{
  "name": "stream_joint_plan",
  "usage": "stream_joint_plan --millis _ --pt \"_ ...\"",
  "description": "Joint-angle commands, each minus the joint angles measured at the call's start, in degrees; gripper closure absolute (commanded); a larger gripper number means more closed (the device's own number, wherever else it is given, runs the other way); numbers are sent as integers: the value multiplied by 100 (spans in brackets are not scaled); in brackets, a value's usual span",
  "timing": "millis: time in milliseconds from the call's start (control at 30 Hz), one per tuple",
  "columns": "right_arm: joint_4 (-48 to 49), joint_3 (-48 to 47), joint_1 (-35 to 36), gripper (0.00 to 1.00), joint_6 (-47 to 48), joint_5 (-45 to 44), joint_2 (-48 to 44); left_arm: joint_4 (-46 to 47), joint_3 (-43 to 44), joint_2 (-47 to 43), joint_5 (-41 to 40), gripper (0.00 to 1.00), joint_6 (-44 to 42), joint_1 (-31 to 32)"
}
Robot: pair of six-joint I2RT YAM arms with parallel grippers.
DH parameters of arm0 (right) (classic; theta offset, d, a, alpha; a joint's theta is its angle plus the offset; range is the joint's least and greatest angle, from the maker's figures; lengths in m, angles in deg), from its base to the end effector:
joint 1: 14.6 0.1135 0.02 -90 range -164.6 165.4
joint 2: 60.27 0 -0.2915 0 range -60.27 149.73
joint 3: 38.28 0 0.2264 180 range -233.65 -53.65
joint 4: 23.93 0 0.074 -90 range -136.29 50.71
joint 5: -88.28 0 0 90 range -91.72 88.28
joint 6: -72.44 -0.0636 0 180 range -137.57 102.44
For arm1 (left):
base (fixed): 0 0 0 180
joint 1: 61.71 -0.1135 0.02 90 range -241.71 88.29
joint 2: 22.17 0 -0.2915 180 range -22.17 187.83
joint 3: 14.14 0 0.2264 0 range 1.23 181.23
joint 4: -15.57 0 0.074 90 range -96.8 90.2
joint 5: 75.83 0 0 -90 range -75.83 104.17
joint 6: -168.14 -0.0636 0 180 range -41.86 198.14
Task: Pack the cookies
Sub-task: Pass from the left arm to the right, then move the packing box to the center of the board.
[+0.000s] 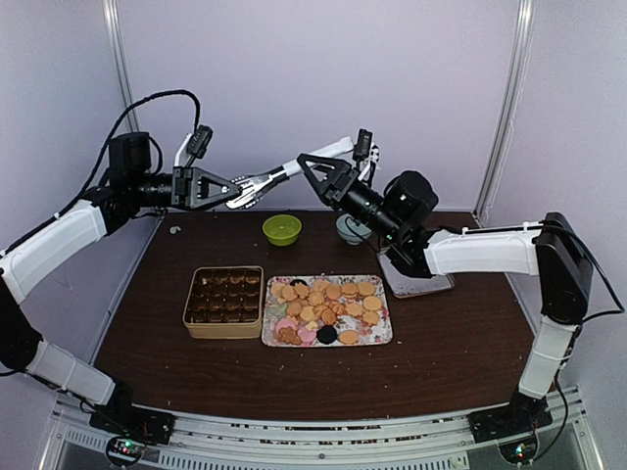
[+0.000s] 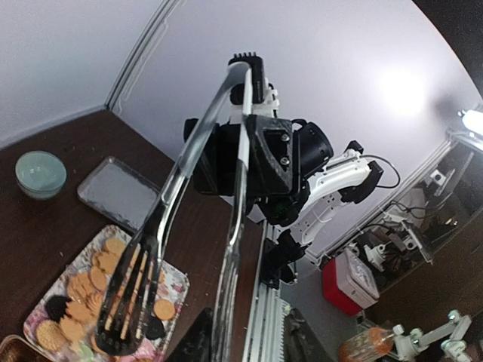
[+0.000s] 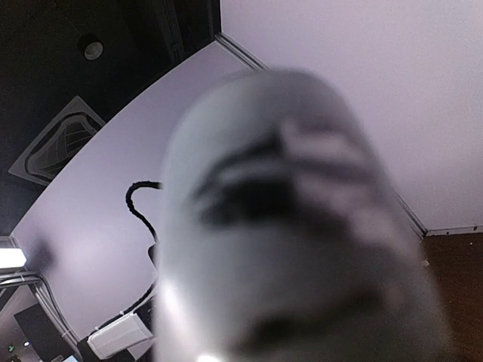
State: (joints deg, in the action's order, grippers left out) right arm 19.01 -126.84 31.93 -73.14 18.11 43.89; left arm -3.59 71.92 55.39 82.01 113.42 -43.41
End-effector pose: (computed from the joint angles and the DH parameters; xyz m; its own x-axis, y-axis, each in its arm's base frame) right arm 0.2790 0.3256 0.3967 -0.5556 0.5419 -0.6306 -0.7637 -0.0327 0.6447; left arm 0.2449 -0.1430 0.4135 -0.7109 0.0056 -0.7033 0.7007 0.0926 -0.7075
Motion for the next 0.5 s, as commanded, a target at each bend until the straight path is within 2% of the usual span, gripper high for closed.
stream_joint_plan --millis 0,200,333,467 --pt "-425 315 22 57 661 117 -605 -1450 409 32 -128 58 -1370 -150" --pt "-1436 955 -2 58 1770 -151 -1258 -3205 776 147 -619 28 -2873 -451" --pt "-2393 1301 -5 58 2627 -594 -1693 -4249 1060 250 -1212 21 -3782 -702" --pt "-2797 1657 -1 58 3221 -1090 -1992 -4850 1073 231 -1794 20 -4401 -977"
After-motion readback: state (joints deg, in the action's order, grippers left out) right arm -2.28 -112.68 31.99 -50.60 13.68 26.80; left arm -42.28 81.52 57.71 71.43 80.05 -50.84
